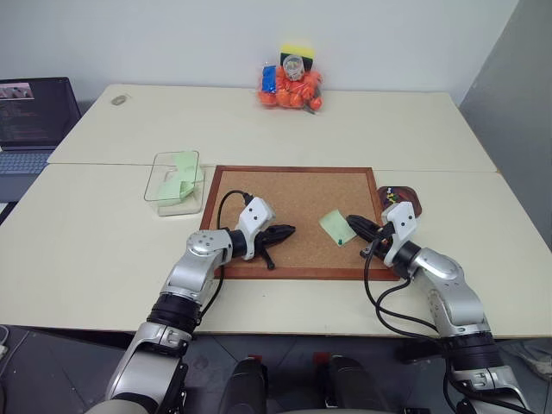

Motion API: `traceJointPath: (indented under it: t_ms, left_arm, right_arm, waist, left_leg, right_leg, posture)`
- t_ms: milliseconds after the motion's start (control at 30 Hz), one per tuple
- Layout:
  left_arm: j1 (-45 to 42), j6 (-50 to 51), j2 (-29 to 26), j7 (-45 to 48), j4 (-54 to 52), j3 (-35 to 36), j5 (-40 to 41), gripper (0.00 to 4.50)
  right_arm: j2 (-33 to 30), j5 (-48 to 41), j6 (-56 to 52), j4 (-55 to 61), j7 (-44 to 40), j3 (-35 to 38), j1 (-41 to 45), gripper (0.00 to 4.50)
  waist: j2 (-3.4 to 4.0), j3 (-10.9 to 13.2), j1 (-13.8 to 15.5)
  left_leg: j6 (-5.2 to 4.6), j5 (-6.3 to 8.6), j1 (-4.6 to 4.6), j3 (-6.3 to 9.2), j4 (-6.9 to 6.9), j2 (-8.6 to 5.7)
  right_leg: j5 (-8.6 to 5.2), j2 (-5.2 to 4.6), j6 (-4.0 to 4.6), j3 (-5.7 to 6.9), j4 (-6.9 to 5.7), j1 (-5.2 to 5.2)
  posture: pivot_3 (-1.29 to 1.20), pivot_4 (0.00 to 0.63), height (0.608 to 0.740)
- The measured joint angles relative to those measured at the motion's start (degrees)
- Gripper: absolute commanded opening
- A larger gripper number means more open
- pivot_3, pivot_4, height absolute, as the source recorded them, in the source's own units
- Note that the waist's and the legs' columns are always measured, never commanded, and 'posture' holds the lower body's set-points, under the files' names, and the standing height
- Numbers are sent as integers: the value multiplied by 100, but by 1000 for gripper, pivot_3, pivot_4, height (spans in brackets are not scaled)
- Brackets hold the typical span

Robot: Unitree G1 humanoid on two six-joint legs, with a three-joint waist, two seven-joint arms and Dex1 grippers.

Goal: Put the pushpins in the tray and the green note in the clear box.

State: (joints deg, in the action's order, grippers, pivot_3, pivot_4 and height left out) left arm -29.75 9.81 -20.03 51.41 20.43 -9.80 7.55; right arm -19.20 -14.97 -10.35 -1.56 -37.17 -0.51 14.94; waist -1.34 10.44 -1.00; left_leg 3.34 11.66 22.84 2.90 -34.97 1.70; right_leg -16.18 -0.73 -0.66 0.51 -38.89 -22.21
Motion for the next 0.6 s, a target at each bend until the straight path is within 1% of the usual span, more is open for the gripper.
traceJointPath:
  t_ms: [133,267,333,467,600]
  left_arm:
    - [0,-1,5,-1,2,-1,-1,0]
    - [0,-1,22,-6,6,-10,-5,0]
    - [0,2,27,-8,7,-18,-9,0]
    - [-10,-8,49,-24,12,-49,-16,0]
    - [-21,-17,45,-14,27,-58,-16,0]
  right_arm:
    - [20,-196,-173,144,54,109,1,72]
    - [26,-204,-278,143,237,177,16,72]
    - [43,-147,-277,89,493,231,128,72]
    - [95,-26,-274,-362,1157,624,548,72]
    - [96,41,-295,-868,1650,901,814,72]
  waist:
    - [0,0,1]
    - [0,0,3]
    - [0,0,3]
    - [0,0,25]
    - [0,0,40]
  left_leg:
    - [0,0,0,0,0,0]
    - [0,0,0,0,0,-1]
    - [0,0,0,0,0,-1]
    - [0,0,2,-1,0,-3]
    - [0,0,1,-3,0,-3]
  right_leg:
    - [0,0,0,0,0,0]
    - [0,-1,0,1,0,0]
    - [0,-1,0,0,0,0]
    - [1,-3,-2,0,0,1]
    - [1,-3,-1,-3,0,0]
  posture:
    - [0,150,740]
    - [0,150,740]
    - [0,150,740]
    - [0,150,740]
    - [0,150,740]
